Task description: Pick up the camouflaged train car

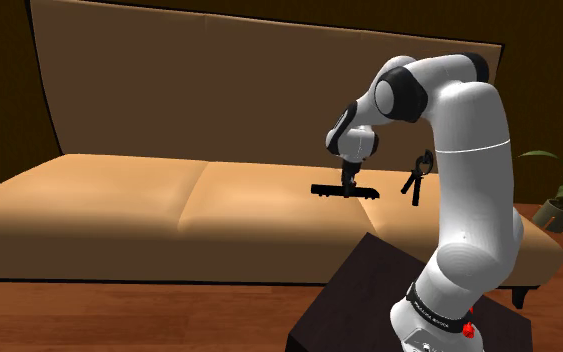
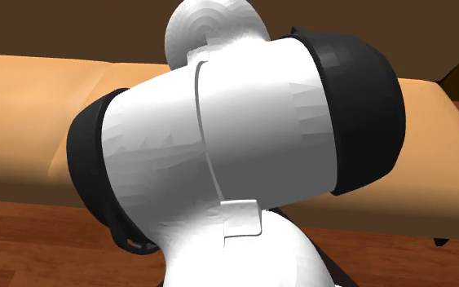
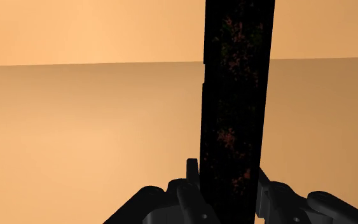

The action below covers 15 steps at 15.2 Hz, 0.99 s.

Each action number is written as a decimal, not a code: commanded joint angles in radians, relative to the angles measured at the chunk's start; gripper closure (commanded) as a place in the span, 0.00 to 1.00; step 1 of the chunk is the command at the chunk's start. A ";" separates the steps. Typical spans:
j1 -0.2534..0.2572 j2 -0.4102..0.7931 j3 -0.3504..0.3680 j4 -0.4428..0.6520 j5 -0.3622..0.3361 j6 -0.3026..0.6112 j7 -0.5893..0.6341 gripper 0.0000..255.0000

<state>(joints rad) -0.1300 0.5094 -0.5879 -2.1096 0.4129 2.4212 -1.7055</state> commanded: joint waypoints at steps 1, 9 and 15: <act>0.000 0.000 0.000 0.000 0.000 0.000 0.000 1.00; 0.022 -0.043 -0.028 -0.004 -0.035 -0.034 0.022 1.00; 0.052 -0.109 -0.068 -0.003 -0.092 -0.090 0.058 1.00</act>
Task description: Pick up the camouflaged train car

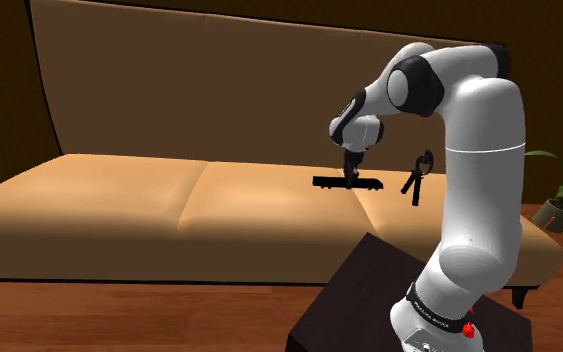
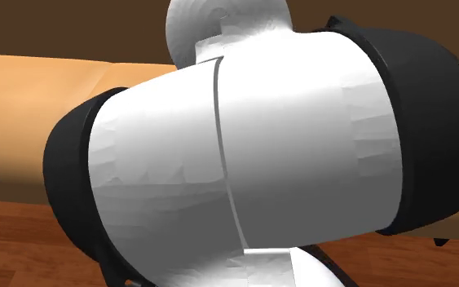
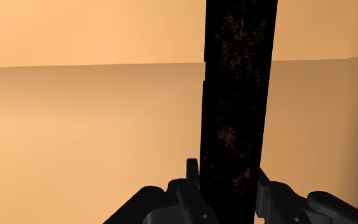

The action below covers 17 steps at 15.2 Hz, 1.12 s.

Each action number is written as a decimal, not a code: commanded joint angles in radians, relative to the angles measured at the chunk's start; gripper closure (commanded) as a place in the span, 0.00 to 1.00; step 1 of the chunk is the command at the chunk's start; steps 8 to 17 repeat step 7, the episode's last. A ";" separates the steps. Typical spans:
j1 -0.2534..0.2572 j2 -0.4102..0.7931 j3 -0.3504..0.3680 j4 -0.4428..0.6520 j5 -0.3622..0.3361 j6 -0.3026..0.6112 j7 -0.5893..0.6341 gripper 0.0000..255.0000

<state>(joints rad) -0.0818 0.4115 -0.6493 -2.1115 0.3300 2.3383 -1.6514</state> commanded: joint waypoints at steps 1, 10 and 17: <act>0.009 -0.022 -0.012 0.000 -0.018 -0.017 0.010 1.00; 0.027 -0.066 -0.036 0.006 -0.057 -0.059 0.035 1.00; 0.027 -0.066 -0.036 0.006 -0.057 -0.059 0.035 1.00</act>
